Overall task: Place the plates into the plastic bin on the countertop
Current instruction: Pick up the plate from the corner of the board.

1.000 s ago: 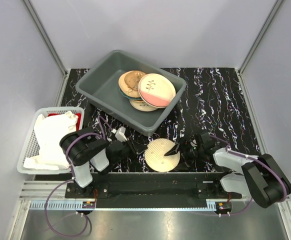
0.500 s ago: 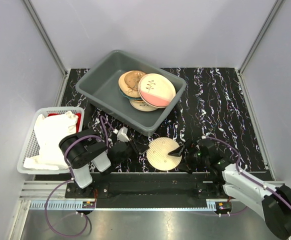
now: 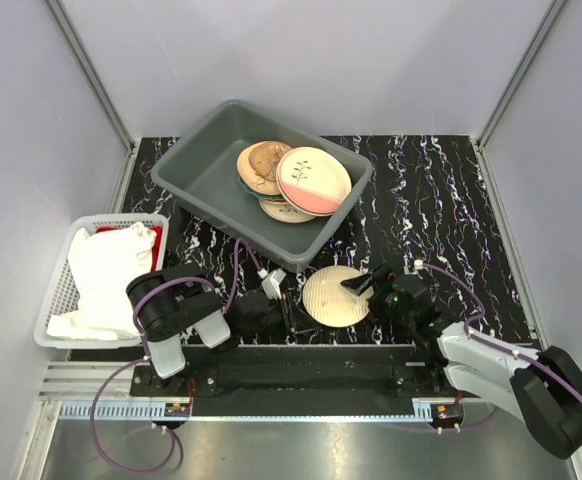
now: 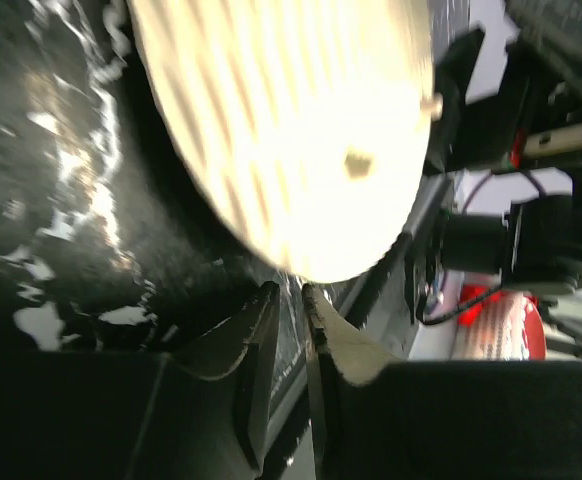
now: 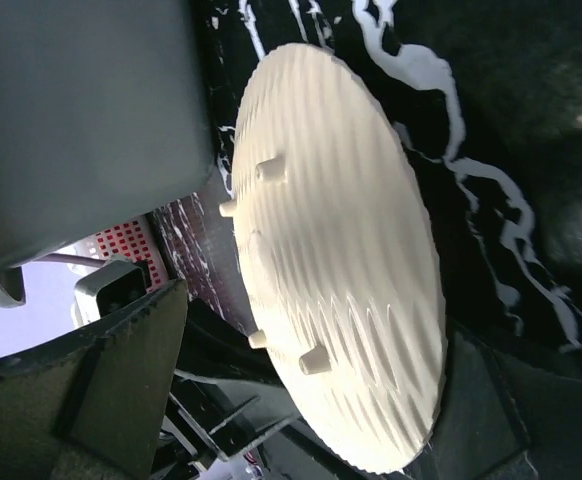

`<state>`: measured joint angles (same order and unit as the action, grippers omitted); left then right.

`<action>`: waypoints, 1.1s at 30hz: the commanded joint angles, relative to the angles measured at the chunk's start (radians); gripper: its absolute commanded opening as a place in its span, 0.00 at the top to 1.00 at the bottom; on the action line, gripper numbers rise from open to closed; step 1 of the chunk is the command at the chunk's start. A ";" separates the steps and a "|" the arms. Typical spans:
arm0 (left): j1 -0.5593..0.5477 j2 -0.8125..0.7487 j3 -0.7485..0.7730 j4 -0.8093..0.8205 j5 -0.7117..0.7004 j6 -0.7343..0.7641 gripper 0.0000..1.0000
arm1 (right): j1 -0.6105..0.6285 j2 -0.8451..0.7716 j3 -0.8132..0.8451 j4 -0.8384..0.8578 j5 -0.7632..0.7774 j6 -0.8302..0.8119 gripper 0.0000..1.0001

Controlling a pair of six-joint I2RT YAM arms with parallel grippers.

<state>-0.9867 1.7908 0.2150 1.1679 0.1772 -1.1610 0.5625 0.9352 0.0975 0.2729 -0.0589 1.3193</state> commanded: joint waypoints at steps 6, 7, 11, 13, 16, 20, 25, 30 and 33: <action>-0.001 0.012 -0.034 -0.099 0.081 0.006 0.77 | 0.048 0.031 0.001 -0.026 0.103 -0.043 0.14; -0.001 -0.002 -0.037 -0.105 0.079 0.010 0.77 | 0.048 0.011 0.002 -0.049 0.111 -0.049 0.18; -0.001 -0.022 -0.031 -0.131 0.082 0.023 0.75 | 0.048 -0.160 -0.013 -0.153 0.137 -0.042 0.41; 0.000 -0.037 -0.029 -0.137 0.081 0.029 0.71 | 0.047 -0.225 -0.022 -0.190 0.151 -0.038 0.57; 0.000 -0.083 -0.019 -0.197 0.068 0.056 0.63 | 0.048 -0.337 -0.021 -0.244 0.182 -0.078 0.72; 0.000 -0.178 -0.003 -0.306 0.050 0.102 0.43 | 0.048 -0.404 -0.021 -0.250 0.194 -0.106 0.86; 0.000 -0.396 0.036 -0.592 -0.014 0.211 0.16 | 0.048 -0.404 0.045 -0.267 0.183 -0.163 1.00; 0.008 -0.609 0.150 -0.983 -0.108 0.395 0.01 | 0.048 -0.418 0.165 -0.363 0.215 -0.222 1.00; 0.058 -0.743 0.208 -1.133 -0.105 0.469 0.01 | 0.048 -0.435 0.246 -0.452 0.261 -0.252 1.00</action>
<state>-0.9730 1.1786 0.3244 0.3222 0.1322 -0.8604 0.6041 0.5232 0.2253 -0.0685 0.1032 1.1492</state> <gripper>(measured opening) 0.985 0.045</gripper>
